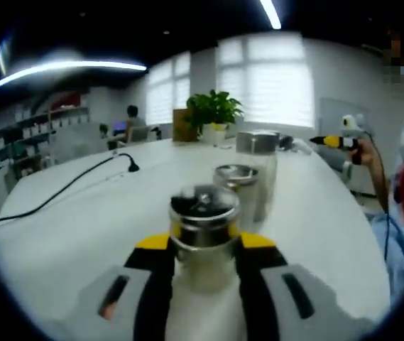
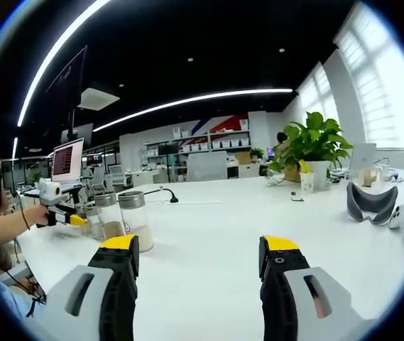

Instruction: Rotate the seasoning bottle until the label or dispensing opening points toward the visible target arrow and the bottle remains upright within the marked orientation range

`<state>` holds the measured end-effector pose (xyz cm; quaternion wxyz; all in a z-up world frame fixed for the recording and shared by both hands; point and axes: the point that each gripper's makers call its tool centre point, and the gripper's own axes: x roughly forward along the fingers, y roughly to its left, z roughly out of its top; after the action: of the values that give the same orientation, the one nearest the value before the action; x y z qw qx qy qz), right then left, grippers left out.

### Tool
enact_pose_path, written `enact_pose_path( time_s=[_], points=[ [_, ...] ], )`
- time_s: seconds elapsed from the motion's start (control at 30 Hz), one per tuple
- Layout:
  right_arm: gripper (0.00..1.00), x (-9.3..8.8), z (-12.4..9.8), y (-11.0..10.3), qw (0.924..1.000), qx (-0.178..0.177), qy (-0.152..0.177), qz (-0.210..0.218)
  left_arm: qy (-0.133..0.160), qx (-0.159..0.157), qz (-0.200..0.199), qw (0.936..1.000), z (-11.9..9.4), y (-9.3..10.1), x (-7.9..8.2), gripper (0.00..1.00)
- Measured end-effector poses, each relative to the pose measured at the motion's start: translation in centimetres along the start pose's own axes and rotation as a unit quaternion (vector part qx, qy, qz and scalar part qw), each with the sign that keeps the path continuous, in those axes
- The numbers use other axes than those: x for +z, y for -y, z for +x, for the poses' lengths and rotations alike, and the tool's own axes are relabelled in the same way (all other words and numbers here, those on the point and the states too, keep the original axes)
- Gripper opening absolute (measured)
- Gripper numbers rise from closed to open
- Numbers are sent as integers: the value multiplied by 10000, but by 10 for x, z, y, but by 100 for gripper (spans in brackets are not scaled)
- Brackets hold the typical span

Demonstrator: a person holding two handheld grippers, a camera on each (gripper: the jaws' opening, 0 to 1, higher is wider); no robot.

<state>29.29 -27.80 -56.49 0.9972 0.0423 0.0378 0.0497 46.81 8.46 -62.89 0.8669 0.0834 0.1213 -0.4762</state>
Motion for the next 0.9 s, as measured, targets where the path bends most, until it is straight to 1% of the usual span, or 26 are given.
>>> enact_pose_path(
  time_s=[0.07, 0.1, 0.13, 0.23, 0.33, 0.37, 0.4, 0.47, 0.5, 0.53, 0.6, 0.67, 0.8, 0.9],
  points=[
    [70, 0, 0, -1, 10000, 15, -4, -3, 6, 377, -219, 9990, 0, -4, -1, 35],
    [70, 1, 0, -1, 10000, 18, 4, -9, 22, 443, -205, 9988, 1, -5, -1, 35],
    [70, 1, 0, -1, 10000, 18, 13, -11, 27, 527, -276, 9982, 0, -5, -1, 35],
    [70, 1, 0, 1, 10000, -4, 4, 3, -20, 804, -344, 9962, 0, -7, -2, 35],
    [70, 0, 0, 0, 10000, -3, -6, 13, 63, 1068, -478, 9931, 1, -8, -2, 35],
    [70, 0, 0, 0, 10000, 5, -2, 11, 115, 1250, -622, 9901, 1, -10, -2, 35],
    [70, 1, 0, -1, 10000, 21, 6, 5, 125, 1347, -649, 9887, 1, -10, -2, 35],
    [70, 1, 0, -2, 10000, 31, 13, 0, 117, 1453, -641, 9872, 2, -10, -2, 35],
    [70, 1, 0, -2, 10000, 32, 14, 1, 115, 1537, -703, 9856, 1, -11, -2, 35],
    [70, 1, 0, -2, 10000, 32, 12, 1, 128, 1678, -809, 9824, 0, -12, -3, 35],
    [70, 2, -2, -1, 10000, 8, 19, -15, 130, 1892, -836, 9783, 1, -13, -3, 35],
    [70, 4, -3, 1, 10000, -11, 50, -30, 135, 2137, -893, 9727, -1, -15, -3, 35],
    [70, 3, -3, 4, 10000, -48, 51, 4, 193, 2411, -949, 9656, -3, -15, -4, 35],
    [70, 2, -3, 3, 10000, -28, 29, 26, 268, 2559, -916, 9620, -4, -14, -5, 35]
  ],
)
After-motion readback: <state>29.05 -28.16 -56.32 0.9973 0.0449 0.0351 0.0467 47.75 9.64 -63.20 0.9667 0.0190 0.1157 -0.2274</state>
